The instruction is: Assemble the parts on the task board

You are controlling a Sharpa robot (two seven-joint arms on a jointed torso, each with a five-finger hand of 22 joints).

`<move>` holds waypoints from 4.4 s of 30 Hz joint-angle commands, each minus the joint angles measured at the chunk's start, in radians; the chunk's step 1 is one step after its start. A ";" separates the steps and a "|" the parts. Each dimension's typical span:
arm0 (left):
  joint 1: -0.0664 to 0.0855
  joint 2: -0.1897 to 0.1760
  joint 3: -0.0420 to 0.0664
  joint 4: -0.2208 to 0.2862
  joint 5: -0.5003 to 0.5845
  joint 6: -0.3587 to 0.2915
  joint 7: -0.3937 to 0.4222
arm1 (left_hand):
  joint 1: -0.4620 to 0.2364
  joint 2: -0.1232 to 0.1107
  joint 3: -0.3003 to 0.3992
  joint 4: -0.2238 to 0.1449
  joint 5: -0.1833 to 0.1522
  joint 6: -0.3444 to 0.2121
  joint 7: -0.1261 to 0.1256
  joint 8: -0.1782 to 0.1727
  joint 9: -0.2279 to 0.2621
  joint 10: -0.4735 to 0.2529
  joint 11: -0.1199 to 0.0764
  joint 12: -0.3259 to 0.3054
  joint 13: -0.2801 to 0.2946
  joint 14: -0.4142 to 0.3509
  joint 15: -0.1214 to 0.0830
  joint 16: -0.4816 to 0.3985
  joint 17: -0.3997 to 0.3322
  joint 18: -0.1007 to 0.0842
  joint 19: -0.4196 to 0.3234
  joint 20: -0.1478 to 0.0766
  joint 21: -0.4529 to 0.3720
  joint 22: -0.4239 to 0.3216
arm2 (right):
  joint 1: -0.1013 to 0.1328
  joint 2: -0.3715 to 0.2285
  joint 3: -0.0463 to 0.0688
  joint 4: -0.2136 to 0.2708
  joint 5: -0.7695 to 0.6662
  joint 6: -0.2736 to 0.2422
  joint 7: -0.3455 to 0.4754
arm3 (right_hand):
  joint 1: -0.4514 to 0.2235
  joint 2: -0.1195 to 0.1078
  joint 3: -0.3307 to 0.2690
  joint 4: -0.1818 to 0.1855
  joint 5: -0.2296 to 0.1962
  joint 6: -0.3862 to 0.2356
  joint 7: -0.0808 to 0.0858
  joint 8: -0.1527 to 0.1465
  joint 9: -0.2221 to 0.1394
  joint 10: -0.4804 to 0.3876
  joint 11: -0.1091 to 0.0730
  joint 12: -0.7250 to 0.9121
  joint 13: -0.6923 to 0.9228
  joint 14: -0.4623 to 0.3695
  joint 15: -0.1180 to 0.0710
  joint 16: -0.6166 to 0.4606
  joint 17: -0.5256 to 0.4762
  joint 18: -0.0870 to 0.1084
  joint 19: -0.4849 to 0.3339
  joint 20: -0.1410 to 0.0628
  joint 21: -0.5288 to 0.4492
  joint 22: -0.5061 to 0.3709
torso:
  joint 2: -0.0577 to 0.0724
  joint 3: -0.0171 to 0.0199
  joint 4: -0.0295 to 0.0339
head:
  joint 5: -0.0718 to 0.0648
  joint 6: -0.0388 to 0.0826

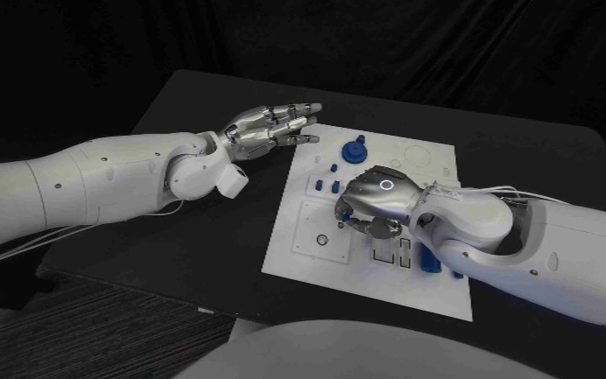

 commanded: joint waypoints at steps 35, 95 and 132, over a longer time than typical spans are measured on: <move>-0.002 0.006 0.001 -0.003 0.006 0.013 -0.005 | 0.008 -0.003 -0.004 -0.005 0.004 -0.003 0.002 0.000 0.000 -0.005 0.000 0.002 0.000 -0.001 0.008 0.003 0.002 0.011 0.003 0.005 0.005 -0.001 | -0.013 0.008 0.001 0.000 -0.012 0.003 -0.021 | -0.002 0.001 0.001 -0.011 0.004 -0.006 0.003 -0.009 -0.001 0.014 -0.004 0.002 0.001 0.010 0.004 -0.008 -0.002 -0.008 -0.008 0.000 -0.007 0.139 | 0.000 0.0002 -0.0002 | 0.005 0.000; -0.004 0.006 0.001 -0.007 0.006 0.024 -0.023 | 0.009 0.002 -0.004 -0.006 0.004 0.016 0.015 0.004 0.003 -0.011 -0.008 0.001 -0.001 0.000 0.012 0.005 0.002 0.010 0.006 0.005 0.005 -0.002 | -0.028 -0.029 0.001 -0.003 -0.006 -0.055 -0.034 | -0.044 -0.007 -0.124 0.013 -0.211 -0.332 -0.075 -0.096 -0.146 -0.334 0.059 -0.064 -0.028 -0.084 0.035 -0.119 -0.126 0.032 -0.118 0.032 -0.280 0.078 | -0.001 0.0003 -0.0005 | 0.002 0.000; -0.006 -0.009 0.001 -0.005 0.006 0.013 0.003 | 0.010 0.000 -0.007 -0.008 0.007 0.026 0.021 0.008 0.005 -0.007 -0.009 0.004 0.000 0.005 0.012 0.010 0.003 0.011 0.009 0.006 0.007 -0.003 | 0.104 -0.289 -0.001 -0.040 0.301 0.055 0.007 | -0.071 -0.087 -0.309 0.217 -0.312 -0.276 -0.057 -0.076 -0.187 -0.416 0.059 0.019 -0.051 -0.048 0.031 -0.103 -0.110 0.023 -0.052 0.029 -0.273 0.094 | 0.002 0.0047 -0.0025 | -0.080 0.000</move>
